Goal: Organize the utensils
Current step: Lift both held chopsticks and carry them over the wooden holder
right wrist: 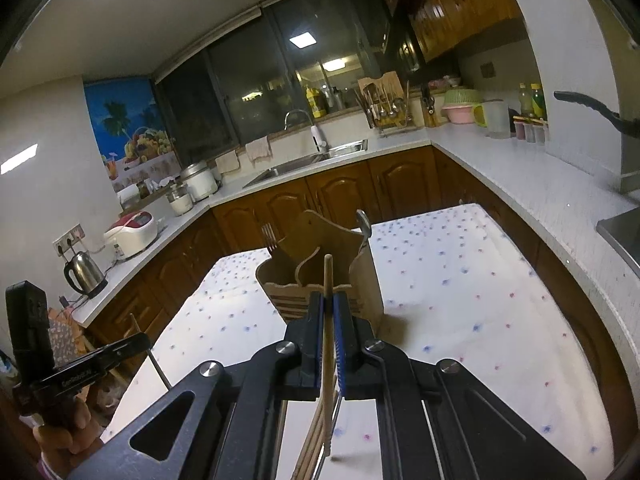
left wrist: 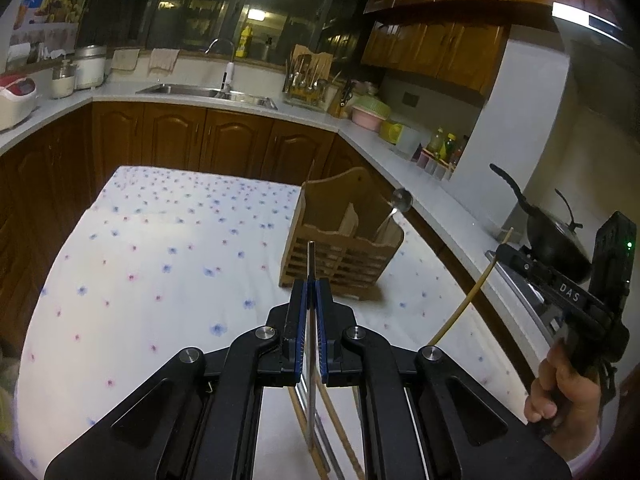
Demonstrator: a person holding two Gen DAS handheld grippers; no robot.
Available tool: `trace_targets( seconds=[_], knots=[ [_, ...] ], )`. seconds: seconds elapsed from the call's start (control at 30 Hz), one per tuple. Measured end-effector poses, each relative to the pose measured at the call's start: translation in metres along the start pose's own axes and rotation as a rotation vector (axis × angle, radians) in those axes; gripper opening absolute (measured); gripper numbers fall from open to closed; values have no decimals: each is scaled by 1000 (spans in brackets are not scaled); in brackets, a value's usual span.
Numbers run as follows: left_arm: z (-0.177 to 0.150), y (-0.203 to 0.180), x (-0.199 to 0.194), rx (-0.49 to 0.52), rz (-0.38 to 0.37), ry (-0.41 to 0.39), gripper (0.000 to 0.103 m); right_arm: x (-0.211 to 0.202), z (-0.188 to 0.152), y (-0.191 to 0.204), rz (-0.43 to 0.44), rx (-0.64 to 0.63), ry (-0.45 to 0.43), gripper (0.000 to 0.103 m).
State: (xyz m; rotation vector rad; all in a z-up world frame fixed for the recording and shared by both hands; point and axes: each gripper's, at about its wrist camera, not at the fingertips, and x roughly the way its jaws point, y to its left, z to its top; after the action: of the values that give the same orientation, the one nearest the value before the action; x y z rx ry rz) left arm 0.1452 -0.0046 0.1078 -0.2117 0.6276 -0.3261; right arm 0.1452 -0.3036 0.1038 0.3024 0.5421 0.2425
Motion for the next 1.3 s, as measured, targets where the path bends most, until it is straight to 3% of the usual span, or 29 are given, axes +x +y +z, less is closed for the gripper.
trace_targets(
  seconds=[0.2,0.5,0.73,1.0,1.3],
  knots=[
    [24,-5,2,14,5,-49,4,-1,16,0,-3,-2,-40,5],
    [108,-23,5,43,-3,-249,4,0,74,5,-10,-4,-189,5],
    [155,-26,43,24,34,-334,4,25,119,2,-40,6,-275,5],
    [150,-12,101,-24,60,-315,4,73,112,-15,-87,23,-249,5],
    [117,6,149,-63,84,-209,4,113,78,-22,-95,18,-143,5]
  ],
)
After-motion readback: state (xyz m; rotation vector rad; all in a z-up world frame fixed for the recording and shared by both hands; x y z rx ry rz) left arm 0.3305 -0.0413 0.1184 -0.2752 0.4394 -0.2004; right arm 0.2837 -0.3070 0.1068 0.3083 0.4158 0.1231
